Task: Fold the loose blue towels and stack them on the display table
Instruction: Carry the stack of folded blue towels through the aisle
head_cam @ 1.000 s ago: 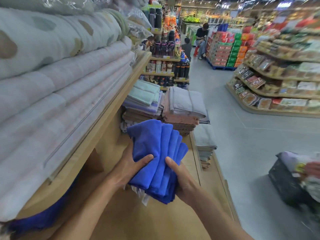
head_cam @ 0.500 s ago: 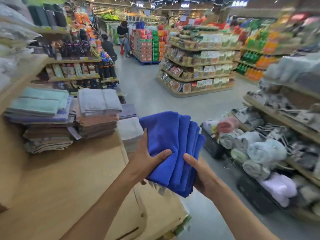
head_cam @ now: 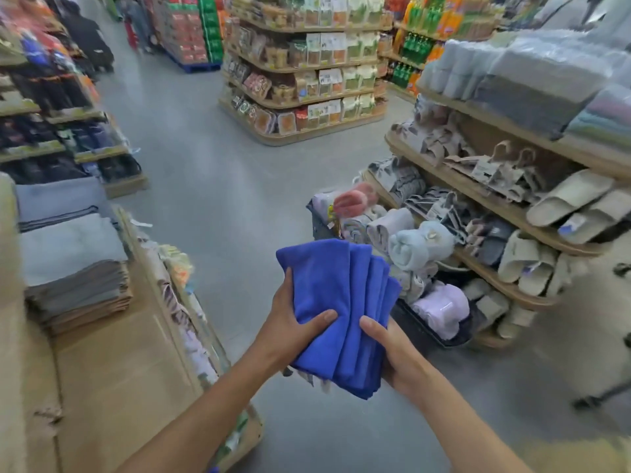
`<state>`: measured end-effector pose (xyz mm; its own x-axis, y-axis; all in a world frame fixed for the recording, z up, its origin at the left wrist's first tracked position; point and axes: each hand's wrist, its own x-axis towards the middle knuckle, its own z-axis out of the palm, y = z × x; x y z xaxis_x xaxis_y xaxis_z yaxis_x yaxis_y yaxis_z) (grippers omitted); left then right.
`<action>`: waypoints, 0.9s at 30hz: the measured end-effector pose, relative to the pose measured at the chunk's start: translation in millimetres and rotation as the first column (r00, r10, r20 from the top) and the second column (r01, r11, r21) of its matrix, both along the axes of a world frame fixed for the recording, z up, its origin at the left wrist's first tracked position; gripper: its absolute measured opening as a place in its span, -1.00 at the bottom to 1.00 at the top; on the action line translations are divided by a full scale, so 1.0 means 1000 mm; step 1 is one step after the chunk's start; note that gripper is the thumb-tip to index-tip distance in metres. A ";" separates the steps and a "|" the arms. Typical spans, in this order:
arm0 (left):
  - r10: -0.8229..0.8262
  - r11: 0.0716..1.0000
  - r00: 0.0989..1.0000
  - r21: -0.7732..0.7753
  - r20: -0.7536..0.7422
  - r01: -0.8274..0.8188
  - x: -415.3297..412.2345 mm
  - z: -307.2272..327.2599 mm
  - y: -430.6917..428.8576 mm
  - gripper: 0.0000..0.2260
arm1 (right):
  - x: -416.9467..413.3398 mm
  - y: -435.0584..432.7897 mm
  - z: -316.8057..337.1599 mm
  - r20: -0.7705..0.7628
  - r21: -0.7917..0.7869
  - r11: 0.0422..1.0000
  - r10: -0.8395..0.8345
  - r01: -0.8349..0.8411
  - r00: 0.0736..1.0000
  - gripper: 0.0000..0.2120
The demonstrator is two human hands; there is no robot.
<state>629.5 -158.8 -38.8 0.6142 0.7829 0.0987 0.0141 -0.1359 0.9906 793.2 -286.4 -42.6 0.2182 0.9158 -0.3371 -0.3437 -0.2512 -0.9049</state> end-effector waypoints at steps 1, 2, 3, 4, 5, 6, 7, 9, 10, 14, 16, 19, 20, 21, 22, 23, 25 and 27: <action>0.013 1.000 1.000 -0.018 -0.009 -0.013 0.009 -0.006 0.000 -0.35 | 0.010 0.003 -0.008 -0.015 -0.014 1.000 0.012 -0.012 1.000 -0.20; 0.031 0.999 0.999 -0.034 -0.021 -0.032 0.016 -0.011 0.001 -0.35 | 0.019 0.008 -0.015 -0.029 -0.028 0.999 0.022 -0.022 0.999 -0.19; 0.056 0.997 0.998 -0.042 -0.035 -0.057 0.022 -0.016 0.004 -0.34 | 0.028 0.015 -0.022 -0.041 -0.041 0.999 0.029 -0.031 0.999 -0.17; 0.082 0.995 0.996 -0.046 -0.048 -0.084 0.028 -0.020 0.010 -0.33 | 0.036 0.025 -0.029 -0.050 -0.054 0.998 0.038 -0.041 0.998 -0.16; 0.106 0.993 0.993 -0.053 -0.055 -0.108 0.033 -0.025 0.019 -0.32 | 0.044 0.037 -0.034 -0.058 -0.069 0.996 0.049 -0.053 0.997 -0.14; 0.129 0.989 0.990 -0.062 -0.059 -0.132 0.038 -0.030 0.029 -0.30 | 0.051 0.050 -0.040 -0.062 -0.084 0.994 0.062 -0.067 0.996 -0.14; 0.150 0.985 0.986 -0.071 -0.066 -0.155 0.042 -0.036 0.041 -0.28 | 0.059 0.065 -0.045 -0.066 -0.098 0.992 0.075 -0.081 0.995 -0.14; 0.186 0.977 0.979 -0.085 -0.086 -0.193 0.054 -0.046 0.068 -0.24 | 0.075 0.098 -0.054 -0.070 -0.123 0.986 0.106 -0.114 0.992 -0.17; 0.196 0.975 0.977 -0.092 -0.084 -0.204 0.060 -0.049 0.083 -0.24 | 0.083 0.115 -0.056 -0.066 -0.131 0.983 0.118 -0.126 0.991 -0.19; 0.239 0.965 0.967 -0.091 -0.083 -0.247 0.092 -0.056 0.160 -0.25 | 0.116 0.199 -0.057 -0.041 -0.137 0.976 0.166 -0.170 0.985 -0.19; 0.245 0.961 0.966 -0.114 -0.083 -0.253 0.106 -0.056 0.204 -0.24 | 0.130 0.245 -0.051 -0.042 -0.139 0.973 0.181 -0.185 0.983 -0.14; 0.248 0.962 0.965 -0.093 -0.088 -0.256 0.128 -0.050 0.271 -0.26 | 0.152 0.313 -0.045 -0.031 -0.104 0.975 0.195 -0.198 0.980 -0.10; 0.246 0.963 0.965 -0.093 -0.093 -0.254 0.136 -0.048 0.294 -0.28 | 0.161 0.336 -0.044 -0.029 -0.086 0.975 0.204 -0.205 0.979 -0.10; 0.247 0.962 0.964 -0.098 -0.100 -0.256 0.144 -0.046 0.315 -0.29 | 0.168 0.357 -0.043 -0.035 -0.074 0.973 0.217 -0.219 0.976 -0.12; 0.250 0.960 0.963 -0.103 -0.101 -0.260 0.151 -0.044 0.335 -0.29 | 0.176 0.377 -0.042 -0.047 -0.072 0.971 0.227 -0.230 0.973 -0.14; 0.256 0.960 0.962 -0.094 -0.100 -0.265 0.157 -0.042 0.355 -0.29 | 0.184 0.398 -0.043 -0.056 -0.074 0.971 0.225 -0.229 0.973 -0.15; 0.273 0.958 0.957 -0.065 -0.095 -0.280 0.171 -0.039 0.396 -0.31 | 0.198 0.442 -0.045 -0.068 -0.071 0.974 0.209 -0.214 0.975 -0.20; 0.287 0.954 0.953 -0.060 -0.102 -0.293 0.183 -0.040 0.437 -0.36 | 0.212 0.488 -0.050 -0.081 -0.076 0.968 0.231 -0.237 0.969 -0.29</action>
<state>812.9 278.3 -78.5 0.3632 0.9316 -0.0113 0.1325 -0.0396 0.9904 1005.4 201.8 -92.4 -0.0265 0.9061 -0.4223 -0.3288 -0.4068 -0.8523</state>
